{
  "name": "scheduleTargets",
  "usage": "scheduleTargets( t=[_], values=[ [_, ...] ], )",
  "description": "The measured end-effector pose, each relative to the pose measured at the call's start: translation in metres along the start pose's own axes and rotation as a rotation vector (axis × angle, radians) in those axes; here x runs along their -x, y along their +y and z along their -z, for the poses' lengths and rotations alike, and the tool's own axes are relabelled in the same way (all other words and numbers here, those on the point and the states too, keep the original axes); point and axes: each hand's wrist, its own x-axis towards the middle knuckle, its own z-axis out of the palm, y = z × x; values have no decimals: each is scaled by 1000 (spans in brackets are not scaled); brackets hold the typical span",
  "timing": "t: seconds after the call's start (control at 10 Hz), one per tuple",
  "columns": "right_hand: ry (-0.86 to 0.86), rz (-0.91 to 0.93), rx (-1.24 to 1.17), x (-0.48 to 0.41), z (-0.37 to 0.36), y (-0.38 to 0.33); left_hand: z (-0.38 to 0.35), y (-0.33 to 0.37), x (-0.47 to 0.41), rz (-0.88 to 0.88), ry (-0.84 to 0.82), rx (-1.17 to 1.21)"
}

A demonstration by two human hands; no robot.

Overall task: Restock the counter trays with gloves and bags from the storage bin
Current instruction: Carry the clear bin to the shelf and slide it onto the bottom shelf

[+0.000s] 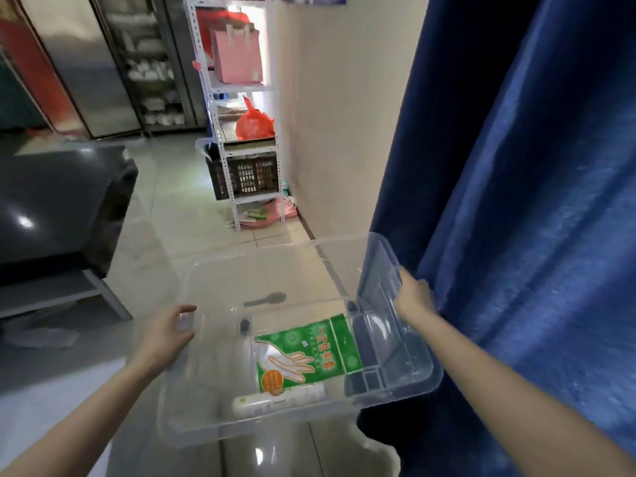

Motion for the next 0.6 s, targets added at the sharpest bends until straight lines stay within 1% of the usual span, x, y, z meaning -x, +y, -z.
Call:
scheduleTargets(
  t=[0.1,0.2,0.3,0.4,0.5,0.6],
  values=[
    [-8,20,58,-68,-24,-37,-14,-8,-62,74,41,46],
    [-48,85,65,-124,-46,-77,-27,-18,-133,134,75,129],
    [-10,85,85,-186,-70,-121,-30,-29,-208,189,100,120],
    [-41,122,100,-242,-78,-162,-27,-17,-276,217,142,64],
    [-57,193,149,-304,-86,-198,-23,1,-338,217,195,-37],
    [-32,184,172,-372,-98,-239,-25,12,-405,208,185,-44]
  ],
)
